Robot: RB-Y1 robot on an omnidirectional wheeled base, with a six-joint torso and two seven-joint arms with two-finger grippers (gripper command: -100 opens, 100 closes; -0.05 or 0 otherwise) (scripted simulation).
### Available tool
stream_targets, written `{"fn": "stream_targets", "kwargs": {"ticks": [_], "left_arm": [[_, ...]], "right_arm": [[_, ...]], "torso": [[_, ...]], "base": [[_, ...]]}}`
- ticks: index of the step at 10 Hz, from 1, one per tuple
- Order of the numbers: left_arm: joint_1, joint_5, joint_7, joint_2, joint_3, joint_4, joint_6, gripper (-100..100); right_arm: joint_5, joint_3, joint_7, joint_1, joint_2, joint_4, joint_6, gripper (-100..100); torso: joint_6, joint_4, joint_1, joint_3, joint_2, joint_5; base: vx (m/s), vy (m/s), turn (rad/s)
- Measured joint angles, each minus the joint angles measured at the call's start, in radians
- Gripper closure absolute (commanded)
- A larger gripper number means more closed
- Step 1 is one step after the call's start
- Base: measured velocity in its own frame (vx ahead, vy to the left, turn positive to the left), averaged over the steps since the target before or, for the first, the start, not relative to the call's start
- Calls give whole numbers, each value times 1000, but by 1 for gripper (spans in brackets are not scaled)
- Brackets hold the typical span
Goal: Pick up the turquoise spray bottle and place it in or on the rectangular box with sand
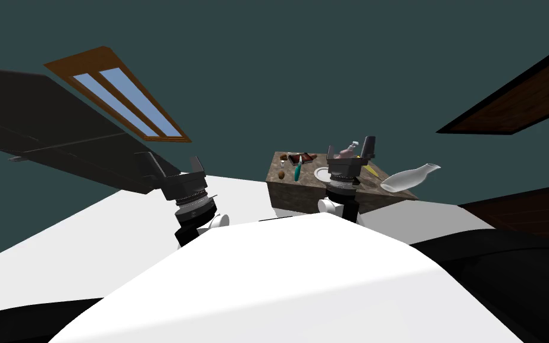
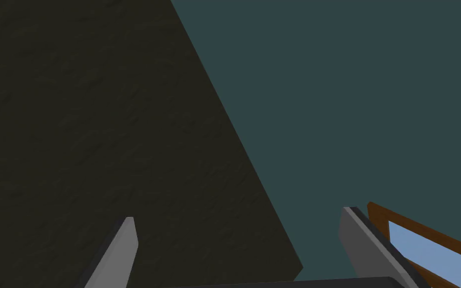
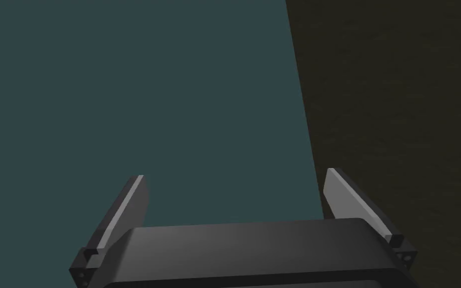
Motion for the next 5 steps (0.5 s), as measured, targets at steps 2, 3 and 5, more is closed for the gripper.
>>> {"fn": "stream_targets", "kwargs": {"ticks": [2, 3, 5], "left_arm": [[0, 0, 0, 0, 0, 0, 0, 0], [0, 0, 0, 0, 0, 0, 0, 0], [0, 0, 0, 0, 0, 0, 0, 0]], "right_arm": [[18, -4, 8, 4, -38, 21, 10, -100], [30, -4, 16, 4, -53, 34, 19, -100], [50, -20, 23, 9, -91, 70, 32, -100]], "torso": [[0, 0, 3, 0, 0, 1], [0, 0, 3, 0, 0, 1], [0, 0, 3, 0, 0, 1]], "base": [[2, 52, -17], [-2, 59, -13], [1, 58, -14]]}}
